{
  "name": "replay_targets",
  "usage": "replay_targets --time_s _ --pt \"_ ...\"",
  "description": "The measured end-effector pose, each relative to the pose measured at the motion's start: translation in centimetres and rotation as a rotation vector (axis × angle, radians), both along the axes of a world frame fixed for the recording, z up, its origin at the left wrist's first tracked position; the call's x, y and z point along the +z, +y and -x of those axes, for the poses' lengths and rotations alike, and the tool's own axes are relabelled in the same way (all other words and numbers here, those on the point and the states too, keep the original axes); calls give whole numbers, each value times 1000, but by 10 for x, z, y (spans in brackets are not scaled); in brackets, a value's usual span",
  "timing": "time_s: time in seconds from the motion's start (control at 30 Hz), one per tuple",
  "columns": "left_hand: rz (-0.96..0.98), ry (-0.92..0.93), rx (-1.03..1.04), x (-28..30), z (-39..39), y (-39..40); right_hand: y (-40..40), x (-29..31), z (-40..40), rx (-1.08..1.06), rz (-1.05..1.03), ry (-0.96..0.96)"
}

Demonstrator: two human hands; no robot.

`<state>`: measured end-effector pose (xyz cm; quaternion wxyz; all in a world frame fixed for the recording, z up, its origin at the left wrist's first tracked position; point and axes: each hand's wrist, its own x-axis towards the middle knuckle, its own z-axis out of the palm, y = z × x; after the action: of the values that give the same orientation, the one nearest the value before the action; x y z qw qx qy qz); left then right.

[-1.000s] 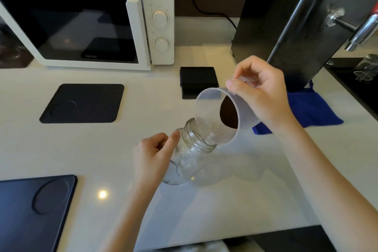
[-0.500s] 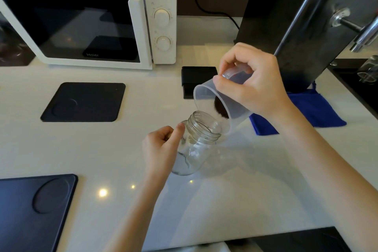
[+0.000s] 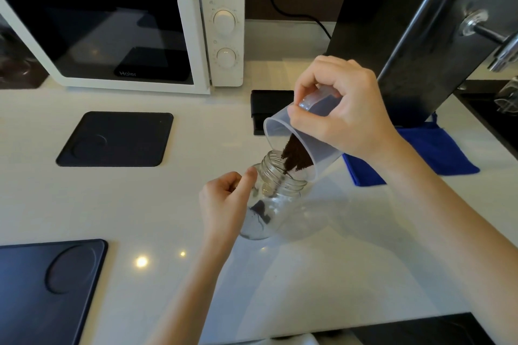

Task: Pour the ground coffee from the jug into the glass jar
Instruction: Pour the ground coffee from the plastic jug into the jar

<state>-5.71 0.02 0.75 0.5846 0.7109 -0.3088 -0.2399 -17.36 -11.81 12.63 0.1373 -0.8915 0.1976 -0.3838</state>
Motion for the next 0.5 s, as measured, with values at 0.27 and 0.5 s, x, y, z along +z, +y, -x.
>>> replay_targets --time_s 0.27,0.5 --pt "2 -6 5 -1 0 0 0 1 0 -4 26 14" --pt "15 -4 2 -1 1 1 3 3 0 18 16 9"
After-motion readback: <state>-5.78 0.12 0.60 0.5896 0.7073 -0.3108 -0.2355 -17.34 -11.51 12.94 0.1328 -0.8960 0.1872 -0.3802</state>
